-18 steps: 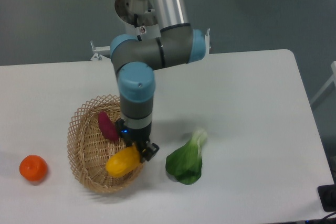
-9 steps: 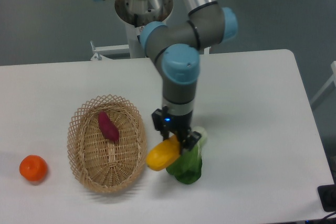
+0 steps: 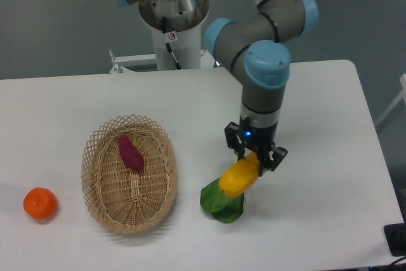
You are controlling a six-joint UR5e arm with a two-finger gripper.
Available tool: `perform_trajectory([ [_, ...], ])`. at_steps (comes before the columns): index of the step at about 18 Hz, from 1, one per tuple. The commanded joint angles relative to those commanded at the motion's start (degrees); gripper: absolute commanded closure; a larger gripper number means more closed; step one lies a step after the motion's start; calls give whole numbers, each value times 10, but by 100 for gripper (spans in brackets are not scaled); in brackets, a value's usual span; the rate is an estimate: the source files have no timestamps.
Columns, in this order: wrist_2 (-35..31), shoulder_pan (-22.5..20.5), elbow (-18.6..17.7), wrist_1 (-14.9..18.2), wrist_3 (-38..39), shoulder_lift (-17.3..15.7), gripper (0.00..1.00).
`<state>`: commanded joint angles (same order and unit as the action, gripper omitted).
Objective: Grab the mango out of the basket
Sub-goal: 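Carry the held mango up and away from the basket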
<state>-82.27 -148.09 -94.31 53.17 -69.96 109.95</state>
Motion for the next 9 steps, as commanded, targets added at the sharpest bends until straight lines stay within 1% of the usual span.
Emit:
perform_trajectory([
  [2, 0, -13, 13, 25, -16, 0, 73],
  [4, -1, -25, 21, 56, -53, 0, 73],
  [5, -2, -32, 23, 64, -65, 1, 73],
  [6, -7, -35, 22, 64, -71, 2, 73],
  [9, -49, -37, 28, 62, -74, 11, 72],
])
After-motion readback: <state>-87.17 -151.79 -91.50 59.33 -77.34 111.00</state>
